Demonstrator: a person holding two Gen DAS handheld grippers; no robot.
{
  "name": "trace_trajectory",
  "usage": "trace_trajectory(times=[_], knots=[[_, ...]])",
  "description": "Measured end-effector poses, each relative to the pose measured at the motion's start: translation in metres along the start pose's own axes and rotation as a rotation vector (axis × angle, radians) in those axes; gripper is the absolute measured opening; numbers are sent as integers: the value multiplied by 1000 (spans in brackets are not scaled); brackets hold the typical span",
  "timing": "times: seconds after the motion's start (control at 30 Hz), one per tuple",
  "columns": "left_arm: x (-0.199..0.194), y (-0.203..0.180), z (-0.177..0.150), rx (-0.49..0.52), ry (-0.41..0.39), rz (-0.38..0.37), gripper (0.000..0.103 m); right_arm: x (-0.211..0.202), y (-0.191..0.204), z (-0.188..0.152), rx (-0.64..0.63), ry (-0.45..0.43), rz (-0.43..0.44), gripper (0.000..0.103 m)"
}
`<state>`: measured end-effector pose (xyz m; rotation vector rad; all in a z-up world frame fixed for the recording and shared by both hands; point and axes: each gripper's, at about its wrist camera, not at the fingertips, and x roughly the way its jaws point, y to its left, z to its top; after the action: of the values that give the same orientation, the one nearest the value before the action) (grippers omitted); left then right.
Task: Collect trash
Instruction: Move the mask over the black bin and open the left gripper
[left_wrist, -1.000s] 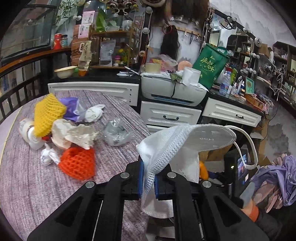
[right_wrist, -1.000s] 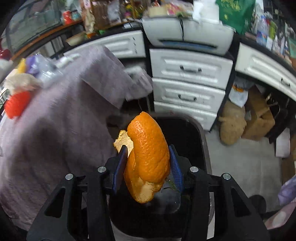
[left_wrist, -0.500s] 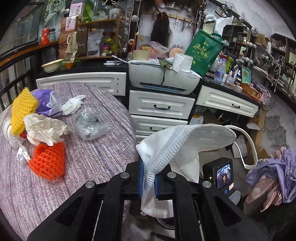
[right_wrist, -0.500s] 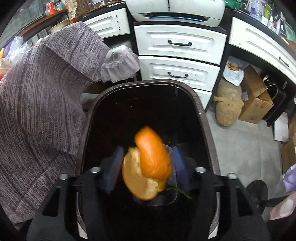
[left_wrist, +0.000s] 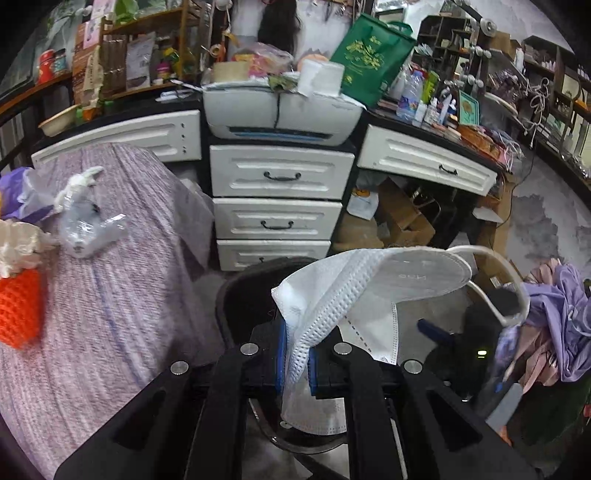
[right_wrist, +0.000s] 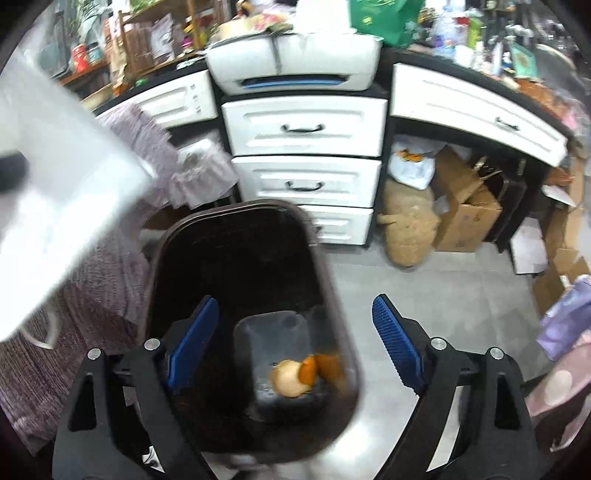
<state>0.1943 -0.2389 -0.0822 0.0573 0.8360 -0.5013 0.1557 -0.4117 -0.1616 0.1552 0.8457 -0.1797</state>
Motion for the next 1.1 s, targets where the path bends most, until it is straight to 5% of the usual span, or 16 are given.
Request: trace_trajectory(times=[0.33,0.77,0.83,0.97,1.1], knots=[[43,-1,-6,3,99,23,10,-26,-63,-10,111,-39,-112,86],[93,-1,-20,28,230,52,12,-35,-69,-14,143,-41,-114,86],[97,-5,-22,41,255,24,18,-34,-70,-14,150,-37,-115,87],[95,-12,-27,75,251,13,76,-32,-76,-18,165,-18,-129,90],[89,-16,-31,102,245,0,83,-29,-81,-22,175,1,-161,90]])
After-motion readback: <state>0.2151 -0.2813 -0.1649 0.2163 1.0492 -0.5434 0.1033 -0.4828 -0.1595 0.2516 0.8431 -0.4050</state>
